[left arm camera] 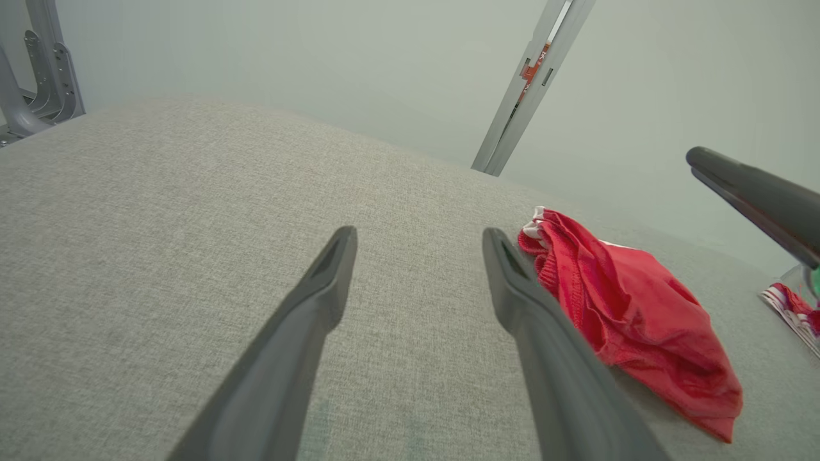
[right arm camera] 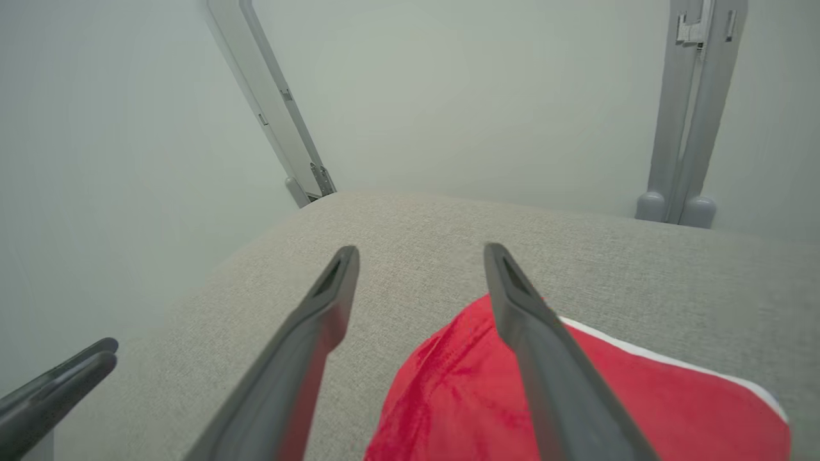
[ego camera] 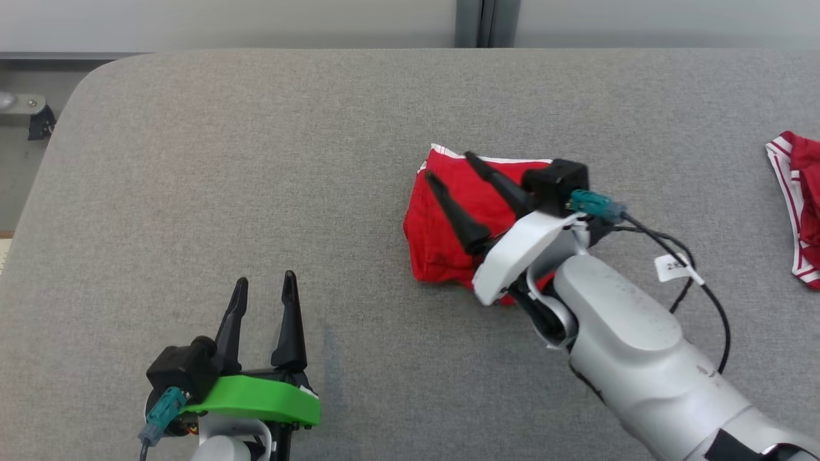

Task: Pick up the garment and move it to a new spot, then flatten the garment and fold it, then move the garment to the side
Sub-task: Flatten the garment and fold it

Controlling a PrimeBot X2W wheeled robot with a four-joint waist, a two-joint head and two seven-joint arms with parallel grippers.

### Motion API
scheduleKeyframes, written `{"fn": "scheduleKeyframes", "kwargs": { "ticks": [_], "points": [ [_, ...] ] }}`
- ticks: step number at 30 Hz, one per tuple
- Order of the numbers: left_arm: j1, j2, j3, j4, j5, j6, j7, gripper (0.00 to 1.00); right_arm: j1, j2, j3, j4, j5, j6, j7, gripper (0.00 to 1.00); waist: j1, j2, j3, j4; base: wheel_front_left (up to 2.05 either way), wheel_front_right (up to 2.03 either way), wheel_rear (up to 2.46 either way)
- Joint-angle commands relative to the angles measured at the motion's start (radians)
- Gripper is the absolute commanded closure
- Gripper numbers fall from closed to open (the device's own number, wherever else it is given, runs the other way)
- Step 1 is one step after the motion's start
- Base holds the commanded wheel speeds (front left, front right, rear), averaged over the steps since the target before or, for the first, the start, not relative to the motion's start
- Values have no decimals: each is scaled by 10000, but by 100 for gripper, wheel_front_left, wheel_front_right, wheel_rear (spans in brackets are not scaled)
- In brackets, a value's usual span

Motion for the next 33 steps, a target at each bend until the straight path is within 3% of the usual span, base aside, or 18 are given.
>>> {"fn": "scheduleKeyframes", "kwargs": {
  "ticks": [1, 7, 12, 13, 14, 15, 17, 20, 33],
  "points": [
    [180, 2, -3, 10, 89, -26, -30, 0, 140, -240, -302, -57, -261, -9, -147, 0, 0, 0, -66, -85, 0, 0, 0],
    [217, -14, -41, -15, 103, -34, -30, 0, 548, -616, -1427, 123, -1371, -6, -294, 0, 0, 0, -65, -174, 0, 0, 0],
    [157, -21, -93, -10, 100, -59, -30, 0, 823, -475, -1608, 533, -2079, -6, -34, 0, 0, 0, 27, -101, 0, 0, 0],
    [127, -22, -101, 2, 93, -57, -30, 0, 879, -399, -1620, 614, -2101, -6, -9, 6, 0, 0, 54, -67, 0, 0, 0],
    [102, -23, -102, 8, 85, -54, -30, 0, 898, -363, -1601, 675, -2155, -6, 14, 22, 0, 0, 75, -36, 0, 0, 0],
    [40, -26, -103, 18, 59, -58, -30, 0, 902, -249, -1522, 829, -2229, -8, 29, 53, 0, 0, 130, 50, 0, 0, 0],
    [4, -26, -101, 26, 39, -63, -30, 0, 872, -139, -1368, 925, -2223, -8, 34, 63, 0, 0, 169, 117, 0, 0, 0],
    [-58, -28, -106, 32, 6, -63, -30, 0, 692, 45, -967, 1085, -2095, -8, 106, 100, 0, 0, 222, 228, 0, 0, 0],
    [-259, -29, -213, 34, -170, 34, -30, 0, 279, 254, 1818, 2335, -915, -8, 580, 100, 0, 0, 425, 609, 0, 0, 0]
  ]
}}
